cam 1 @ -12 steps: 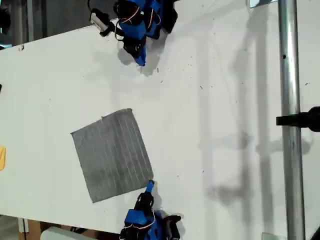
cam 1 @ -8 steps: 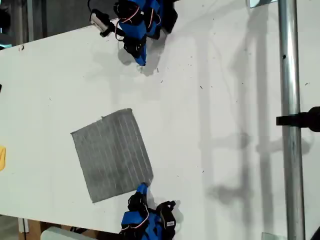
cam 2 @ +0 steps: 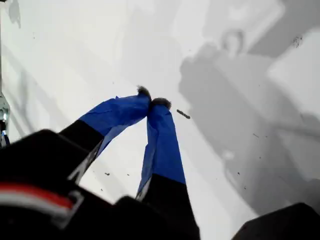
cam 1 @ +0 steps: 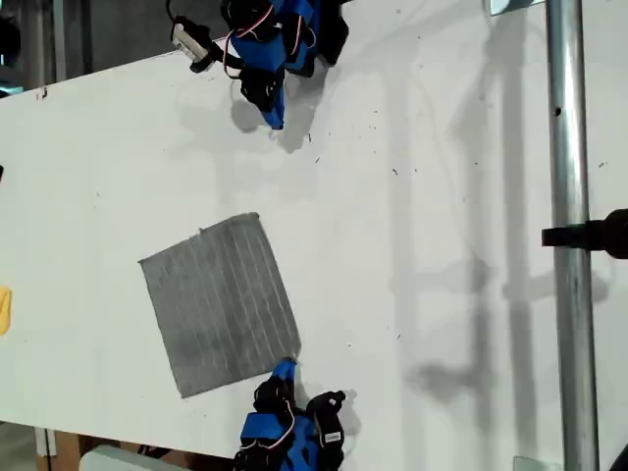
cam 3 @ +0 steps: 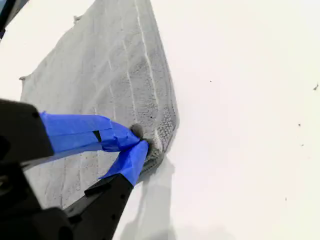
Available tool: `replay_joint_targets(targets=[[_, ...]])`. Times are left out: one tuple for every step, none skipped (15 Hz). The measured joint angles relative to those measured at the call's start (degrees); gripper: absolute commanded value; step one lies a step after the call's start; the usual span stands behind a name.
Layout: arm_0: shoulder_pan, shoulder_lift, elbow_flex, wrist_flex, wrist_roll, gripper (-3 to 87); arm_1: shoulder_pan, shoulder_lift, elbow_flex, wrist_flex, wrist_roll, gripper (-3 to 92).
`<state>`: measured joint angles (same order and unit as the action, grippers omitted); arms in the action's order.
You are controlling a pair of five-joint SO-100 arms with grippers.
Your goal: Grasp corners of a towel and fold twice.
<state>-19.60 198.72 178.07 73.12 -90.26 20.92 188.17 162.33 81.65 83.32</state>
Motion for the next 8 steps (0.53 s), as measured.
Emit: replay_joint_targets(targets=[[1.58, 0.00, -0.26, -2.20, -1.14, -2.8, -0.35, -0.70, -1.23, 0.00, -0.79, -0.3], [2.99, 0.00, -1.32, -2.90, -2.46, -2.8, -0.62, -2.11, -2.64, -0.35, -2.11, -0.3], [3.78, -0.53, -2.55, -2.90, -3.52, -2.8, -0.53, -5.54, -4.92, -1.41, -3.78, -0.3], [3.96, -2.20, -5.89, -2.90, -4.22, -2.8, 0.53, -11.16, -8.79, -3.34, -6.06, -0.3], [4.66, -6.50, -9.58, -2.90, -4.75, -2.8, 2.11, -18.37, -13.01, -6.50, -9.93, -0.3], [5.10, -13.01, -14.77, -2.90, -5.19, -2.8, 3.08, -26.81, -18.02, -9.49, -13.27, -0.3], [6.24, -20.13, -21.01, -2.81, -5.19, -2.8, 3.96, -34.72, -23.03, -11.87, -17.23, -0.3], [6.86, -28.12, -27.95, -2.46, -5.19, -2.8, 4.92, -42.71, -29.00, -12.83, -20.30, -0.3]])
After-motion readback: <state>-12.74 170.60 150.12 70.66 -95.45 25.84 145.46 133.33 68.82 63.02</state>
